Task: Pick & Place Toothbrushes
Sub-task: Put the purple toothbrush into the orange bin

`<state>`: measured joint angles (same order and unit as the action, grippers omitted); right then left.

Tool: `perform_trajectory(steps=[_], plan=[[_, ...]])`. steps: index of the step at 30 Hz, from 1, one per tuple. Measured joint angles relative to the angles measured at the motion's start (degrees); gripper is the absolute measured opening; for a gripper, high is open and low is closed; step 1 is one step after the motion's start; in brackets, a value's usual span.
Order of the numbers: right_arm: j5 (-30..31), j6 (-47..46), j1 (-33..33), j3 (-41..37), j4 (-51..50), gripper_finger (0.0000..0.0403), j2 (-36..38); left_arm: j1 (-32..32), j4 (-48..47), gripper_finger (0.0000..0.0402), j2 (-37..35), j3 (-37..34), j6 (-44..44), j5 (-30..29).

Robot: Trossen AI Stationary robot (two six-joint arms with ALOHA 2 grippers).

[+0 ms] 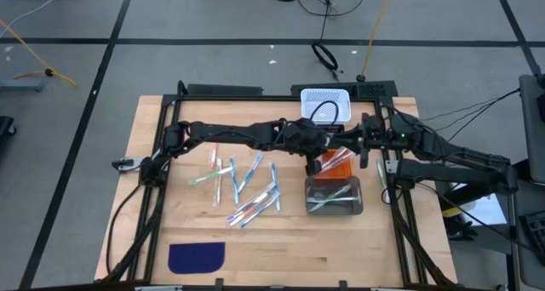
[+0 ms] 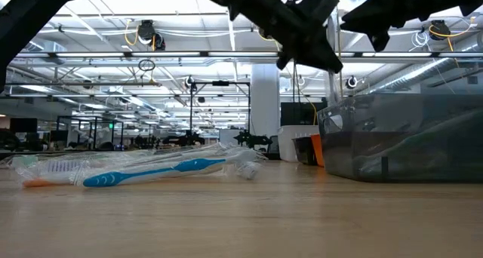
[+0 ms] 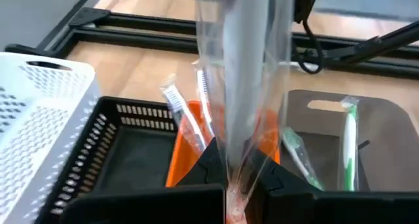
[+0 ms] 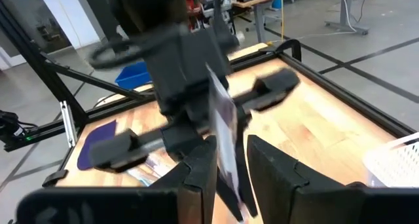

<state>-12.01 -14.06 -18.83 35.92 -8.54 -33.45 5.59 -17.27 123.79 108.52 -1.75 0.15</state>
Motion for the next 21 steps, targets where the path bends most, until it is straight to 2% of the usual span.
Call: perform_trajectory(steps=[6,13,21], plan=[[0.42,0.54,0.00,0.00,0.11,0.0078,-0.57,-0.11,-2.54,0.0005,-0.11,2.10,1.28,-0.27],[9.48,1.86,-0.02,0.00,0.13,0.0078,-0.63,-0.94,-1.60,0.0005,1.30,2.09,2.17,-0.99],[10.51,2.05,-0.24,-0.02,0.24,0.0078,-0.70,-1.40,-0.95,0.0005,3.23,2.05,2.79,-1.85]])
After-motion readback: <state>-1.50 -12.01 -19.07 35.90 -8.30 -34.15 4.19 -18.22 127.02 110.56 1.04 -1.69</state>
